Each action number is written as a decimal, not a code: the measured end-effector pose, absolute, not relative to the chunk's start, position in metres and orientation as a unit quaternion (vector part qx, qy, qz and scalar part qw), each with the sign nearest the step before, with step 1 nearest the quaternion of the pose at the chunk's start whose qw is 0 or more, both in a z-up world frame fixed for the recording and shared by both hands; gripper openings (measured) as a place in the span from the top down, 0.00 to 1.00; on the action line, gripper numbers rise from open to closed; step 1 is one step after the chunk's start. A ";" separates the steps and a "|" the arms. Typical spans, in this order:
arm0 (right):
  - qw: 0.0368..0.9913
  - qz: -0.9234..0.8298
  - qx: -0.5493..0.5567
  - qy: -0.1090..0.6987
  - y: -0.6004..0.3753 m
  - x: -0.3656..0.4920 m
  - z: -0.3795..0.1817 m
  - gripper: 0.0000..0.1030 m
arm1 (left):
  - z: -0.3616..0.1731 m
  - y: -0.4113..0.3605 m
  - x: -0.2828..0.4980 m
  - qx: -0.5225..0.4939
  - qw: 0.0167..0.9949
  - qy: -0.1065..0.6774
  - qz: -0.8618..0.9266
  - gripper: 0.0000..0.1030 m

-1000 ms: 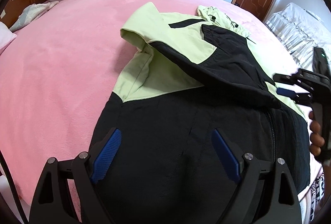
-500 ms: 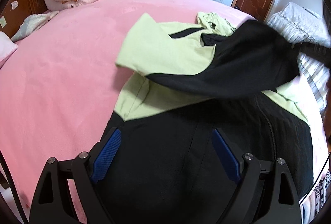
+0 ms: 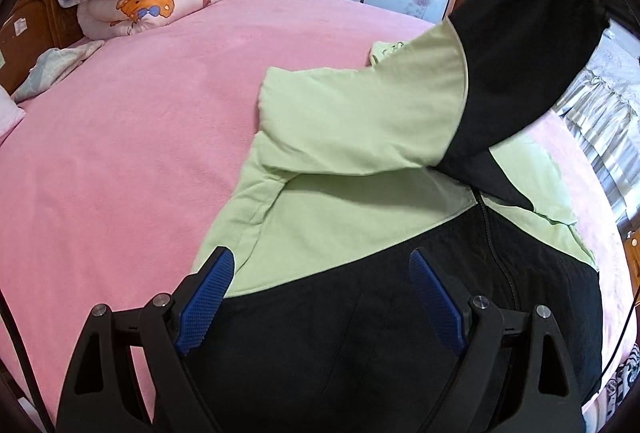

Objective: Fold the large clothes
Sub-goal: 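Lift the sleeve by its cuff with the right tool, then lay the cuff on the jacket with the right tool while the left tool grasps the jacket side edge, then fold the green jacket side inward with the left tool while the right tool holds the cuff down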

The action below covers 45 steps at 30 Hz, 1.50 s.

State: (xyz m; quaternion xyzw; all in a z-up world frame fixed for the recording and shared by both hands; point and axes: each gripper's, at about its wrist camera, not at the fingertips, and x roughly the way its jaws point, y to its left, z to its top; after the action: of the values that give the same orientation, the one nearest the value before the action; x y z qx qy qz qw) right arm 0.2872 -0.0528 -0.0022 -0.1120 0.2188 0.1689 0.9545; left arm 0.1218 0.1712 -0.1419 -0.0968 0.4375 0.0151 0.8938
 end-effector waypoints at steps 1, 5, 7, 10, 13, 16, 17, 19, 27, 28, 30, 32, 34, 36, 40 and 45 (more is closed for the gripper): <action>0.955 0.164 -0.111 0.220 -0.055 0.292 -0.001 0.90 | -0.142 0.170 0.125 -0.095 0.894 0.438 0.014 0.14; 0.953 0.125 -0.093 0.261 -0.077 0.323 -0.019 0.90 | -0.137 0.166 0.141 -0.084 0.897 0.434 0.012 0.14; 0.941 0.101 -0.075 0.315 -0.095 0.344 -0.049 0.89 | -0.136 0.168 0.153 -0.079 0.895 0.439 0.013 0.14; 0.899 0.062 -0.067 0.428 -0.123 0.374 -0.117 0.67 | -0.139 0.174 0.179 -0.074 0.888 0.453 0.015 0.14; 0.851 0.059 0.002 0.522 -0.158 0.384 -0.176 0.59 | -0.145 0.187 0.209 -0.083 0.877 0.474 0.014 0.14; 0.823 0.088 0.080 0.555 -0.179 0.374 -0.205 0.59 | -0.162 0.206 0.245 -0.103 0.855 0.508 0.016 0.14; 0.821 0.090 0.089 0.557 -0.182 0.370 -0.209 0.59 | -0.169 0.212 0.257 -0.115 0.845 0.523 0.013 0.14; 0.818 0.089 0.093 0.561 -0.184 0.362 -0.219 0.59 | -0.184 0.227 0.279 -0.146 0.824 0.548 0.007 0.14; 0.813 0.080 0.099 0.568 -0.191 0.351 -0.232 0.59 | -0.218 0.236 0.318 -0.153 0.792 0.591 -0.005 0.90; 0.813 0.080 0.100 0.569 -0.190 0.352 -0.233 0.59 | -0.215 0.235 0.318 -0.140 0.799 0.585 -0.003 0.93; 0.813 0.085 0.100 0.567 -0.188 0.351 -0.233 0.59 | -0.207 0.235 0.314 -0.121 0.813 0.570 -0.001 0.95; 0.815 0.094 0.102 0.563 -0.185 0.350 -0.232 0.59 | -0.199 0.244 0.307 -0.129 0.826 0.549 -0.003 0.95; 0.818 0.098 0.097 0.559 -0.182 0.350 -0.232 0.59 | -0.203 0.257 0.305 -0.143 0.824 0.549 -0.002 0.95; 0.815 0.093 0.092 0.564 -0.180 0.352 -0.237 0.58 | -0.210 0.262 0.306 -0.141 0.818 0.557 0.008 0.93; 0.807 0.091 0.106 0.574 -0.183 0.350 -0.246 0.59 | -0.209 0.260 0.308 -0.116 0.817 0.564 0.030 0.87; 0.827 0.087 0.086 0.549 -0.182 0.338 -0.232 0.58 | -0.168 0.244 0.300 -0.072 0.850 0.518 0.063 0.68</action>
State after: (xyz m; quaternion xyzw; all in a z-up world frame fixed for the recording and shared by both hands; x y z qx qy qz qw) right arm 0.3380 -0.1816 -0.2323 0.0865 0.5492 0.0873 0.8266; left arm 0.2999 0.2443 -0.1676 -0.0724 0.5178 0.0634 0.8501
